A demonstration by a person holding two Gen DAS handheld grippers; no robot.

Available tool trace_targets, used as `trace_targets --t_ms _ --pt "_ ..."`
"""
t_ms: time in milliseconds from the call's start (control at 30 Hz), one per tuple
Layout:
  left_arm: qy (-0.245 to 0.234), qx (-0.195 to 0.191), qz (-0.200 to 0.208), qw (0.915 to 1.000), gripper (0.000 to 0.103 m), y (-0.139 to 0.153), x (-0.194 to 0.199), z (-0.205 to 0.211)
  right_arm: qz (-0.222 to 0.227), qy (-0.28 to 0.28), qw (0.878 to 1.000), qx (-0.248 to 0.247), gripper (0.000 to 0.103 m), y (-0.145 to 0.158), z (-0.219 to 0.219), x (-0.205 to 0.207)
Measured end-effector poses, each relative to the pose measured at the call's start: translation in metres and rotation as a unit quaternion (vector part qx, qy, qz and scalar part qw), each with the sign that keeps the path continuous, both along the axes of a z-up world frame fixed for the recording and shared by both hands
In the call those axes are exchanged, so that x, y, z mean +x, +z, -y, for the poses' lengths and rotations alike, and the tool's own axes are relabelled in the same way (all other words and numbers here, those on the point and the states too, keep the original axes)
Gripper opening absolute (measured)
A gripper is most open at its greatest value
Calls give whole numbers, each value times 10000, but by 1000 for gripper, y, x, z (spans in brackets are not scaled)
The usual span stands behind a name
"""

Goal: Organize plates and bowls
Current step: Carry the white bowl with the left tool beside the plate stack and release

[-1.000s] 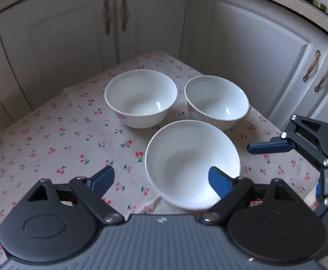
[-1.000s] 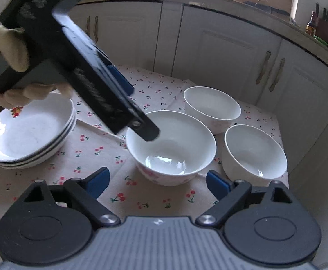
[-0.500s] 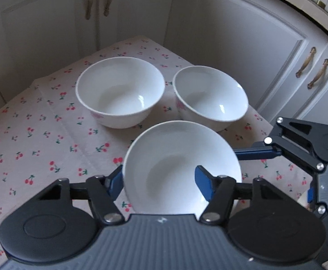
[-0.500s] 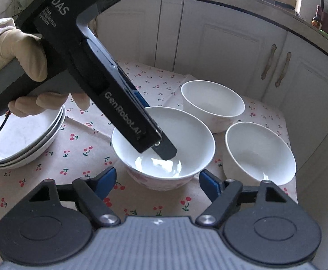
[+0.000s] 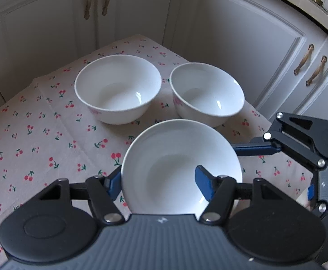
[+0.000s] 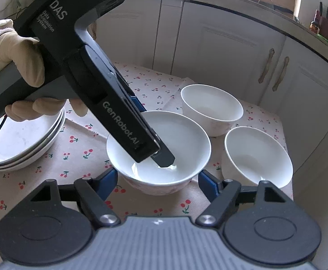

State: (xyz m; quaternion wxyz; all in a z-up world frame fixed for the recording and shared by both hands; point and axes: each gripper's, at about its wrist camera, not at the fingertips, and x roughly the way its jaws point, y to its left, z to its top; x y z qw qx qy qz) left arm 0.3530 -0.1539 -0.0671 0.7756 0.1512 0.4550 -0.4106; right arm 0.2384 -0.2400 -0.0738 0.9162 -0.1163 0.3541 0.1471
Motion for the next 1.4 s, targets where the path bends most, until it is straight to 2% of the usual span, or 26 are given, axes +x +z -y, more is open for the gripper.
trace_targets --t_ms 233,467,667,1033,1400 --pt "19 -37 11 10000 65 7 -16 -6 -35 -16 10000 77 82 8 -3 -14" --pt "16 44 102 9999 66 20 -45 -14 -30 31 9998 216 82 22 -9 -39" --pt "47 12 67 10000 66 20 -72 -25 -6 73 9995 295 82 29 -14 -60" --pt "-22 144 -12 9999 66 7 -105 -32 -224 100 9990 384 82 20 -20 -90" --pt "-89 162 -48 9998 66 0 -116 -33 -448 90 9977 505 83 4 -19 -99"
